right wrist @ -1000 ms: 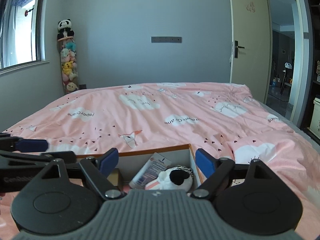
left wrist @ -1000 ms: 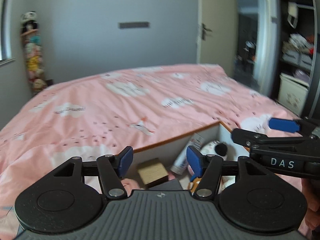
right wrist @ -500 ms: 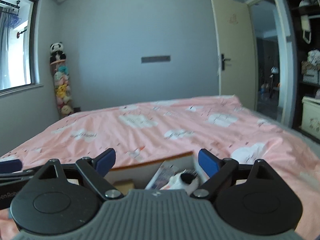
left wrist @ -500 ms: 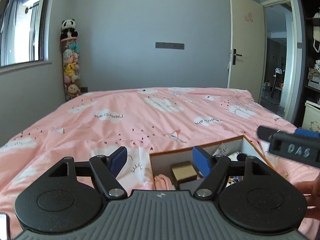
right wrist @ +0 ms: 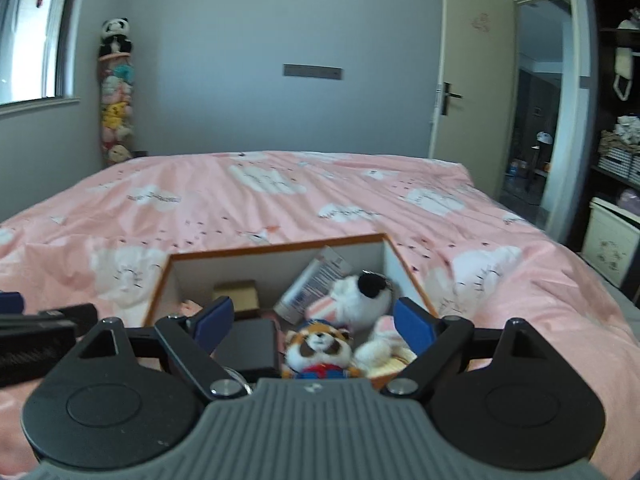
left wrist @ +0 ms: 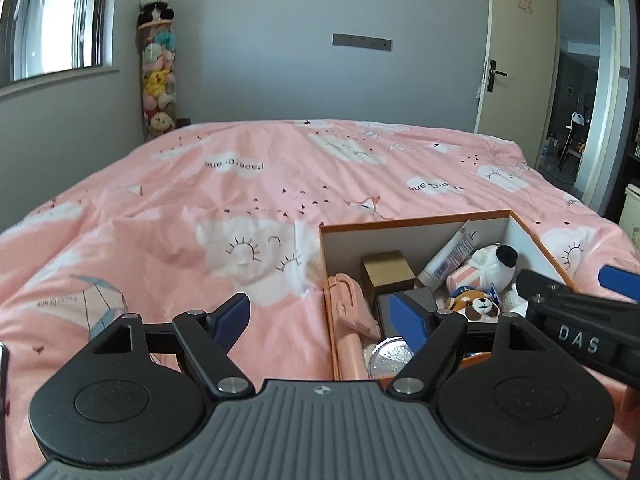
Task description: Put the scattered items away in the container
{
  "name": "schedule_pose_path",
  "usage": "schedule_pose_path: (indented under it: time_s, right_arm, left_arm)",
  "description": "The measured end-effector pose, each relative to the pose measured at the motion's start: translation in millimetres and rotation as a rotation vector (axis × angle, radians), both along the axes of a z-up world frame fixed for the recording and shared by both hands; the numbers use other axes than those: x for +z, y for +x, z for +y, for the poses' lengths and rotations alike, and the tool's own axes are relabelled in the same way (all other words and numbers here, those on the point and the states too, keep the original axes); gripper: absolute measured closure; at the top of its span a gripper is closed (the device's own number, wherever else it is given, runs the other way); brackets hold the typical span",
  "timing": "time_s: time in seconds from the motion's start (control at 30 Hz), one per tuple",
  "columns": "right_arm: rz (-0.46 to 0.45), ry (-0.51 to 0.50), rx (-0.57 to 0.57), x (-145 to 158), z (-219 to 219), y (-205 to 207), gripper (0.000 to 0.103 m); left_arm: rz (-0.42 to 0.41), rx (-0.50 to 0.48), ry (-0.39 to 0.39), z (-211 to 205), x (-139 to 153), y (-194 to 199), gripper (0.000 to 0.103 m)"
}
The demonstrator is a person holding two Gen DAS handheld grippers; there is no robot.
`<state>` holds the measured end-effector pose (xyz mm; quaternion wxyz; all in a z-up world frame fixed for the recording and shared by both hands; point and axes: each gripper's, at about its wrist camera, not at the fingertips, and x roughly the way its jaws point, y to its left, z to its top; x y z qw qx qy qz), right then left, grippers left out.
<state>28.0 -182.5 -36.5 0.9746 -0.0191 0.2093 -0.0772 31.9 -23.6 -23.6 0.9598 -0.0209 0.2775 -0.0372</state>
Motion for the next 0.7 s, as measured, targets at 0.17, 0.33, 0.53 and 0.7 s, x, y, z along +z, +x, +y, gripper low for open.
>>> schedule_pose_path:
  time_s: [0.17, 0.33, 0.53, 0.7]
  right_arm:
    - [0.026, 0.029, -0.02, -7, -3, -2, 0.014]
    - [0.033, 0.052, -0.01, -9, -3, -6, 0.014]
    - [0.042, 0.076, -0.021, -10, -6, -7, 0.014]
    - [0.061, 0.088, -0.024, -13, -8, -3, 0.014]
  left_arm:
    - [0.0, 0.012, -0.007, 1, 1, -3, 0.012]
    - [-0.002, 0.027, -0.002, 1, 4, -4, 0.012]
    - [0.001, 0.011, 0.023, -4, 7, -7, 0.012]
    - [-0.003, -0.012, 0.041, -8, 7, -6, 0.012]
